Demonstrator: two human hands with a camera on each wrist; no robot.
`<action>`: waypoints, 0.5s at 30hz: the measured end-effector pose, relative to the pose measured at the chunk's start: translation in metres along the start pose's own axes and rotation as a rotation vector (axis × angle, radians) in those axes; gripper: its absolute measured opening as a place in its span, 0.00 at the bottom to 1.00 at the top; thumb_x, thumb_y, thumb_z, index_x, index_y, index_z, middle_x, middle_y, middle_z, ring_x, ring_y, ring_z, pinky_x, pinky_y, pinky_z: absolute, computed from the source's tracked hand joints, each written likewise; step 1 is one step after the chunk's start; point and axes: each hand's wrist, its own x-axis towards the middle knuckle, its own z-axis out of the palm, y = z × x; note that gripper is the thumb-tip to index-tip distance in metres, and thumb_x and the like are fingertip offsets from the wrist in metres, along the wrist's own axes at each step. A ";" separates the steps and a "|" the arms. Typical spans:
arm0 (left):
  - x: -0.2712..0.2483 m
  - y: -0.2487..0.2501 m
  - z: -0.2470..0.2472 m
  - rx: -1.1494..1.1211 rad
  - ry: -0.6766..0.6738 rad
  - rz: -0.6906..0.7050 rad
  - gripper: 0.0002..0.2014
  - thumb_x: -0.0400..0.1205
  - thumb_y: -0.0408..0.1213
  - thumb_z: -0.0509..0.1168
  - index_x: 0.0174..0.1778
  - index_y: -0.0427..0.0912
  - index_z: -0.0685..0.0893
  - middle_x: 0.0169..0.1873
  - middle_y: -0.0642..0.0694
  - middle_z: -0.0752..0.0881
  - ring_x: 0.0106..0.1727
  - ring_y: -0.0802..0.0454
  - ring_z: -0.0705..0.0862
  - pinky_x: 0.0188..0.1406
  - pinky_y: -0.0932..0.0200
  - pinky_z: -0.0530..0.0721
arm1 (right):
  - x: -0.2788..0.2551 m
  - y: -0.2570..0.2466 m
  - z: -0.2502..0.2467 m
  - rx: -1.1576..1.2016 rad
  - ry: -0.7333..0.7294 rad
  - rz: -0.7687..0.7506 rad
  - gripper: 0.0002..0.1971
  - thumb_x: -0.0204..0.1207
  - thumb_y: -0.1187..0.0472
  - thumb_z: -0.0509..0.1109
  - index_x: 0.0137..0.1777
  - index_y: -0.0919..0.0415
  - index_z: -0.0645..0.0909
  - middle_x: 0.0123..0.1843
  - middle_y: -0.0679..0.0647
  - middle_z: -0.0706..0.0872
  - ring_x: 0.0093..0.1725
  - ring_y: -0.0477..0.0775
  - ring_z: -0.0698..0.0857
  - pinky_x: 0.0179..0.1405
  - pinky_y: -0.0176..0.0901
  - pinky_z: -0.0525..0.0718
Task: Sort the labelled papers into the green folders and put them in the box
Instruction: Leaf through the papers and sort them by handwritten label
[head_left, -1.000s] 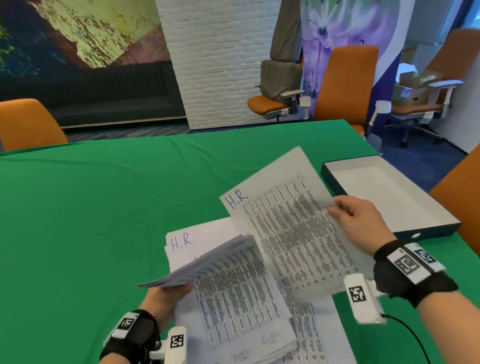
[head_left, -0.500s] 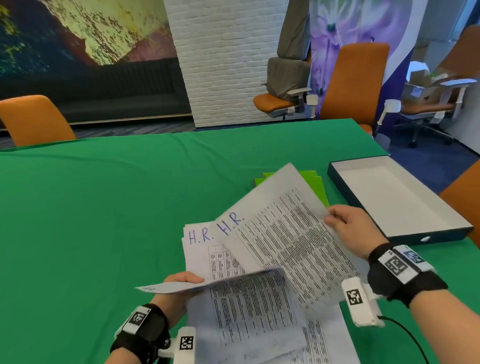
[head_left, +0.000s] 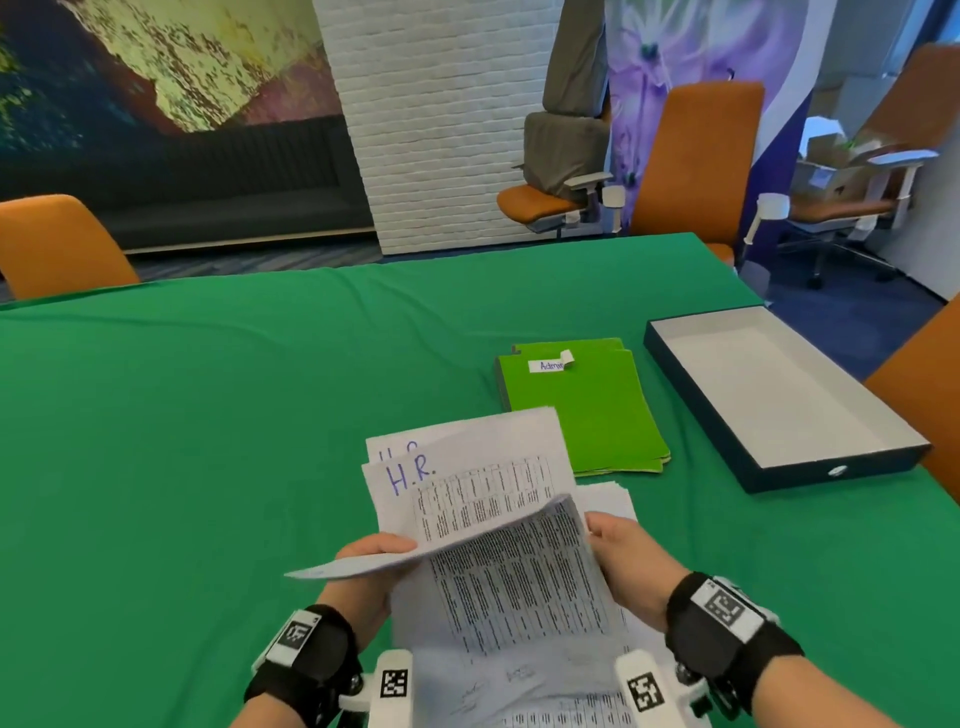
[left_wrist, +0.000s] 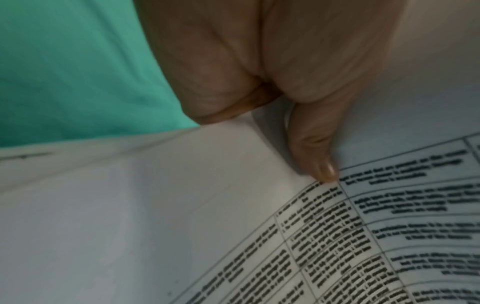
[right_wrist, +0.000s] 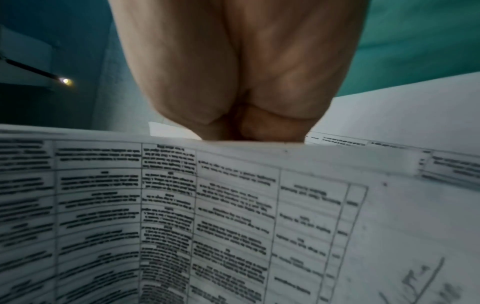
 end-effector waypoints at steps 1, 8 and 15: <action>-0.001 0.000 -0.001 0.050 0.022 0.004 0.14 0.76 0.17 0.62 0.34 0.36 0.89 0.37 0.36 0.89 0.41 0.40 0.86 0.44 0.47 0.85 | -0.002 0.003 0.000 0.014 -0.035 0.019 0.11 0.83 0.65 0.59 0.51 0.68 0.83 0.50 0.72 0.87 0.42 0.66 0.84 0.46 0.63 0.84; -0.010 0.001 0.000 0.122 0.054 -0.010 0.06 0.75 0.18 0.66 0.42 0.31 0.84 0.43 0.32 0.86 0.49 0.40 0.81 0.61 0.36 0.76 | -0.001 0.007 -0.006 0.150 -0.040 0.016 0.14 0.80 0.64 0.60 0.59 0.70 0.80 0.49 0.65 0.87 0.37 0.62 0.85 0.37 0.48 0.83; -0.006 0.000 -0.008 0.288 0.048 0.133 0.11 0.75 0.19 0.66 0.50 0.34 0.85 0.47 0.37 0.90 0.44 0.43 0.88 0.44 0.43 0.87 | -0.007 0.006 0.006 -0.049 -0.171 0.033 0.11 0.83 0.60 0.62 0.59 0.57 0.84 0.52 0.58 0.91 0.46 0.54 0.89 0.51 0.51 0.88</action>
